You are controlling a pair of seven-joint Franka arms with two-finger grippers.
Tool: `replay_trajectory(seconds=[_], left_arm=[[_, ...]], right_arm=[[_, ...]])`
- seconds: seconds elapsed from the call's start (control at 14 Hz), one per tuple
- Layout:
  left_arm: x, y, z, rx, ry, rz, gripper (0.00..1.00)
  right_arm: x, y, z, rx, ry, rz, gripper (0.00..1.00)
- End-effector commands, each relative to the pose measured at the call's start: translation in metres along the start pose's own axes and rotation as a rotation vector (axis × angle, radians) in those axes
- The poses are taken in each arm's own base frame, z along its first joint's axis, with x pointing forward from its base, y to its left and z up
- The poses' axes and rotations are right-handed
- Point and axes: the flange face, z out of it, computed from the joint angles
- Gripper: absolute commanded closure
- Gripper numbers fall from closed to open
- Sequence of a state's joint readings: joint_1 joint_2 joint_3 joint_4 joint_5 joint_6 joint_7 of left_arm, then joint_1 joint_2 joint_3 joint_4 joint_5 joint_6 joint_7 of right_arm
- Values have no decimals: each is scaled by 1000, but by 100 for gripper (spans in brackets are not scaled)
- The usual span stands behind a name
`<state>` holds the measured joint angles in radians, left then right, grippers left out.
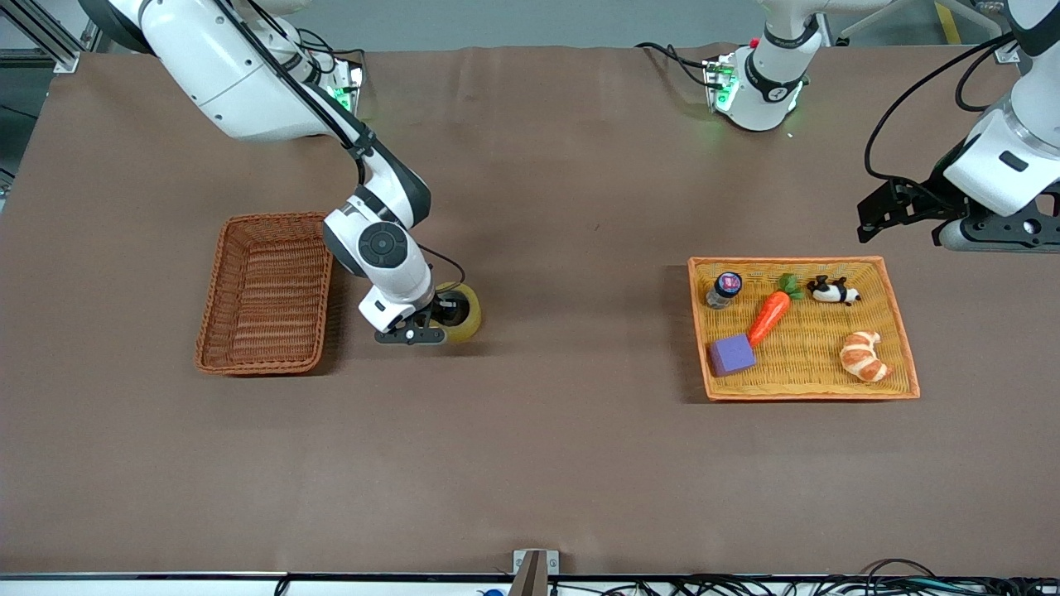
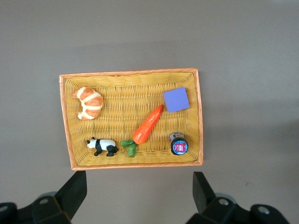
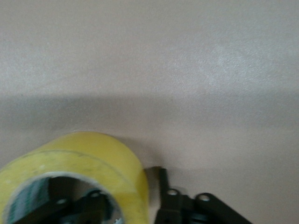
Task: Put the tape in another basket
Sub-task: 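Carry the tape with the right gripper into the empty wicker basket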
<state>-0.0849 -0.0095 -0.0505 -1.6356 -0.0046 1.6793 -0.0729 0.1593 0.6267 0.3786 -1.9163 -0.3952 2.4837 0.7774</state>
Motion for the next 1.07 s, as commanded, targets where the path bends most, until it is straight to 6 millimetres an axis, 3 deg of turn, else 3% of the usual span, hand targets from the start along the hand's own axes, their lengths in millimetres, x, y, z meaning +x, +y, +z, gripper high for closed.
replay_trajectory(seconds=[0.0,0.14,0.21,0.43,0.64,0.79,1.0], left_arm=[[3,1,-5,18,19,-1,0],[5,6,-2,17,11,7,0],[5,9,0,19,8,7,0],[5,10,0,18,9,-14,0],[6,9,2,20,6,-14,0],[6,10,3,20,4,-13,0],[6,10,4,22,1,-12,0]], right_arm=[[16,15,-9,-14,8,30,100],[21,19,-19,-47,-10,40,100],[27,31,-27,-71,-21,56,100],[46,70,-93,-52,-17,110,100],[60,151,-151,-59,-64,61,100],[60,201,-179,-50,-98,22,100],[41,261,-192,-68,-117,-40,100]])
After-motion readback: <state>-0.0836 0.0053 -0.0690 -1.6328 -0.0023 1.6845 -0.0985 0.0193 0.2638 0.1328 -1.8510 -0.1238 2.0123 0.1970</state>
